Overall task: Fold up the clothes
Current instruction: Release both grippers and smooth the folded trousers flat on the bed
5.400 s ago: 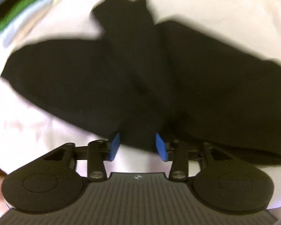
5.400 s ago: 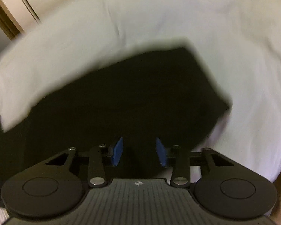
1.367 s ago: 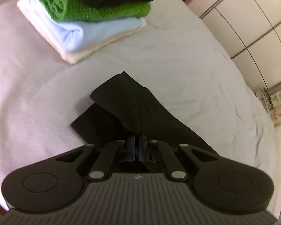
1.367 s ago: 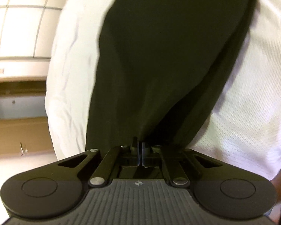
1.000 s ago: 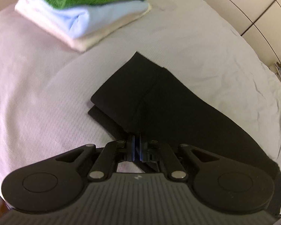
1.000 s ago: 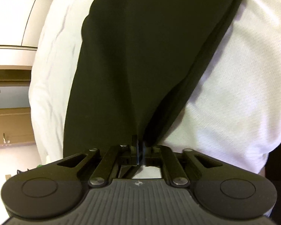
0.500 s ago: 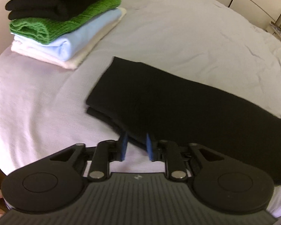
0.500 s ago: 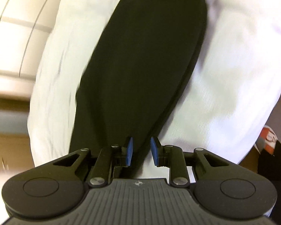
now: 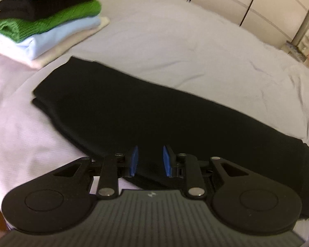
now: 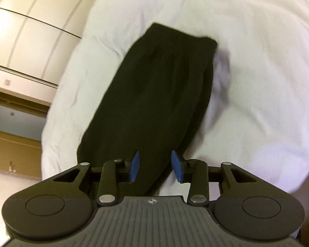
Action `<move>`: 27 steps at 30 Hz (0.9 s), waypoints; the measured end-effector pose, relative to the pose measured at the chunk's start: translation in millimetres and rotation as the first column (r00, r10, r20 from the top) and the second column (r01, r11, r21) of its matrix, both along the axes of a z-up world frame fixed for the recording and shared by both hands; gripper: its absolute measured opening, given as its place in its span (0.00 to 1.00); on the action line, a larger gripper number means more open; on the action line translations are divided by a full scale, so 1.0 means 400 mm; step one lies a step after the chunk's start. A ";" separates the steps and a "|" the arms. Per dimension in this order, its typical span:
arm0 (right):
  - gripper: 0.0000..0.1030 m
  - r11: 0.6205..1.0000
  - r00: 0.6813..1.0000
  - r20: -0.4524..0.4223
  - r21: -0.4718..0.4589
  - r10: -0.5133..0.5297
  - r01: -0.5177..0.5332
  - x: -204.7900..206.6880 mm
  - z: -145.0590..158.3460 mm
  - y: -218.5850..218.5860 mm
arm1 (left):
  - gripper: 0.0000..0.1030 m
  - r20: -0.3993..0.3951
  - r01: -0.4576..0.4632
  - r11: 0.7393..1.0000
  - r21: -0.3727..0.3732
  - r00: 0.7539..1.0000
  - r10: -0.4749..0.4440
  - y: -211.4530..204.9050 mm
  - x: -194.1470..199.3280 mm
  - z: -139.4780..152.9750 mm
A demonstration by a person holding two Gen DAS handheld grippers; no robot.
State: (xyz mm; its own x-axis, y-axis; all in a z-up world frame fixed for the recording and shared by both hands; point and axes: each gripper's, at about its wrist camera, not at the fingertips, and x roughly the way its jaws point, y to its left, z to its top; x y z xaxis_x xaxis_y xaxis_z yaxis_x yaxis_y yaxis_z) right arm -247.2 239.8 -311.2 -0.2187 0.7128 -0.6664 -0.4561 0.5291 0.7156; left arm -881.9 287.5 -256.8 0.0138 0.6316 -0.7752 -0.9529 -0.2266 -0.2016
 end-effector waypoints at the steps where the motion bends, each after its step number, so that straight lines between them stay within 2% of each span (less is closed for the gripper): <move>1: 0.39 1.000 1.000 -0.011 0.029 0.000 0.000 0.006 -0.012 -0.026 | 0.21 0.003 -0.003 1.000 0.025 1.000 0.003 -0.002 0.009 -0.008; 5: 0.39 0.989 0.997 -0.073 0.146 0.035 -0.024 0.016 -0.067 -0.006 | 0.22 0.030 -0.026 0.993 0.113 0.999 0.023 -0.015 0.030 -0.041; 6: 0.39 0.984 0.994 -0.090 0.173 0.055 -0.039 0.058 -0.065 -0.023 | 0.22 0.032 -0.026 0.991 0.131 0.999 0.022 -0.023 0.029 -0.050; 9: 0.39 0.971 0.987 -0.118 0.227 0.105 -0.076 0.018 -0.113 -0.021 | 0.23 0.039 -0.025 0.983 0.182 0.999 0.018 -0.046 0.025 -0.076; 13: 0.39 0.953 0.973 -0.196 0.295 0.125 -0.063 0.000 -0.160 -0.024 | 0.23 0.087 -0.044 0.974 0.220 0.996 0.025 -0.098 -0.007 -0.089; 17: 0.43 0.958 0.986 -0.152 0.287 0.064 -0.018 0.015 -0.182 -0.016 | 0.25 0.161 -0.065 0.973 0.219 0.987 0.029 -0.146 -0.041 -0.079; 19: 0.43 0.967 0.993 -0.114 0.253 -0.013 0.042 0.033 -0.177 -0.018 | 0.26 0.134 -0.047 0.969 0.242 0.991 0.015 -0.165 -0.043 -0.060; 21: 0.43 0.961 0.996 -0.078 0.267 -0.054 0.073 0.061 -0.148 -0.048 | 0.28 0.106 -0.029 0.964 0.265 0.994 0.000 -0.183 -0.044 -0.041; 23: 0.43 0.951 0.995 -0.039 0.293 -0.091 0.099 0.098 -0.125 -0.073 | 0.28 0.110 -0.025 0.967 0.253 0.994 -0.003 -0.184 -0.034 -0.037; 27: 0.43 0.942 0.985 -0.053 0.288 -0.164 0.172 0.167 -0.134 -0.078 | 0.31 0.098 -0.018 0.972 0.234 0.995 -0.005 -0.176 -0.001 -0.033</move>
State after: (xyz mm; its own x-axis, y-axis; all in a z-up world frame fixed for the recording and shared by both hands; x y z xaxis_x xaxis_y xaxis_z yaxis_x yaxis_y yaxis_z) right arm -180.6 208.4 -364.9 -0.0947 0.9025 -0.4201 -0.3564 0.3633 0.8608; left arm -882.5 217.2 -269.9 0.0768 0.7961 -0.6003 -0.9249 -0.1681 -0.3412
